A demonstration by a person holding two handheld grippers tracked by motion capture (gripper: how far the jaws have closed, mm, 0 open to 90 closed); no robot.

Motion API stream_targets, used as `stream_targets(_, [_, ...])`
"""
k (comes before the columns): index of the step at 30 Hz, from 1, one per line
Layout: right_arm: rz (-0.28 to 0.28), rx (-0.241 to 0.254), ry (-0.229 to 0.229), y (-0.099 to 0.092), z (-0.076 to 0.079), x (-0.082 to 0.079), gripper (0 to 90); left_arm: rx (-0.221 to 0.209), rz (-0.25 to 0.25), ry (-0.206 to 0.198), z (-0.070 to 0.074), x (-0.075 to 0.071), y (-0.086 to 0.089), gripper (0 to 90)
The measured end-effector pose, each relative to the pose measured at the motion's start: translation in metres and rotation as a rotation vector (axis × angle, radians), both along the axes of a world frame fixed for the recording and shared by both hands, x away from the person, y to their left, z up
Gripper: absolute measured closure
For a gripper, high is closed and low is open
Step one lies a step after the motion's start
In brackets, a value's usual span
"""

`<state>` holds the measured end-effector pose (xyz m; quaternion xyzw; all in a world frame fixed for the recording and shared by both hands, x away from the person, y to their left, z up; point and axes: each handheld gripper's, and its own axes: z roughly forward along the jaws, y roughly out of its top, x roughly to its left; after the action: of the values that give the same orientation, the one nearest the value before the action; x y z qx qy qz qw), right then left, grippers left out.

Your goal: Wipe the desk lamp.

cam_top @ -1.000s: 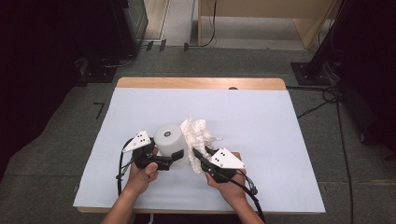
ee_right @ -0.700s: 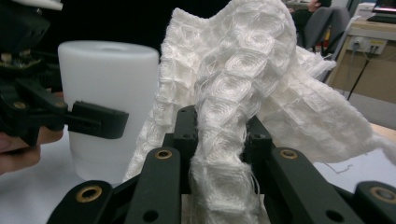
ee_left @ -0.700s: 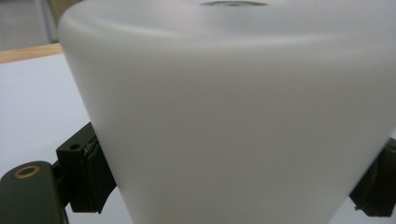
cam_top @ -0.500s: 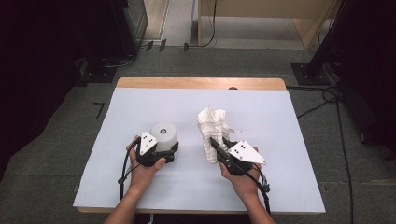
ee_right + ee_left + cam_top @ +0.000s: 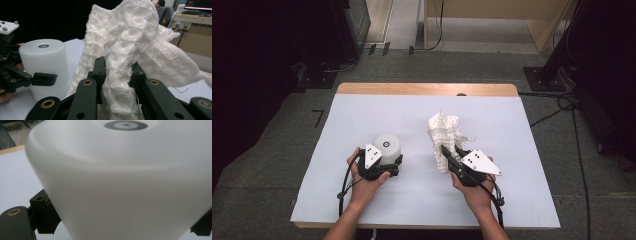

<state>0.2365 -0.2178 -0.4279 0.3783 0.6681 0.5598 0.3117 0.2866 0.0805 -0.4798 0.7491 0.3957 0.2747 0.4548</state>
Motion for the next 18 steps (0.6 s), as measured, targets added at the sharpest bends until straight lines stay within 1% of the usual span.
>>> stream_targets(2, [-0.002,0.001,0.000,0.000,0.000,0.000,73.2,0.007,0.013,0.002,0.000,-0.001,0.000,6.7])
stream_targets(5, [0.000,0.001,-0.001,0.000,0.000,0.000,73.2,0.015,0.023,-0.005,0.001,-0.003,0.000,5.7])
stream_targets(7, [-0.001,0.000,0.000,-0.001,0.000,0.000,73.2,0.001,0.038,-0.007,0.003,-0.004,0.000,4.3])
stream_targets(8, [-0.002,0.001,0.001,-0.001,0.000,0.000,73.2,-0.008,0.056,-0.009,0.004,-0.006,-0.001,4.2])
stream_targets(11, [-0.004,0.004,0.005,-0.001,0.000,0.000,73.2,-0.015,0.106,-0.019,0.007,-0.011,-0.006,4.2])
stream_targets(12, [-0.005,0.004,0.005,-0.001,0.000,0.000,73.2,-0.007,0.141,-0.024,0.007,-0.013,-0.010,4.3])
stream_targets(14, [-0.005,0.004,0.006,-0.001,0.000,0.000,73.2,0.008,0.181,-0.028,0.008,-0.015,-0.017,5.1])
stream_targets(15, [-0.005,0.004,0.005,-0.001,0.000,0.000,73.2,0.024,0.205,-0.028,0.008,-0.015,-0.019,6.0])
stream_targets(16, [-0.004,0.004,0.004,-0.001,0.000,0.001,73.2,0.027,0.231,-0.022,0.008,-0.015,-0.022,6.6])
stream_targets(17, [-0.005,0.005,0.006,-0.001,0.000,0.000,73.2,0.028,0.248,-0.014,0.009,-0.014,-0.023,6.7])
stream_targets(18, [-0.004,0.005,0.003,-0.001,0.000,0.001,73.2,0.024,0.254,-0.008,0.009,-0.014,-0.023,6.7])
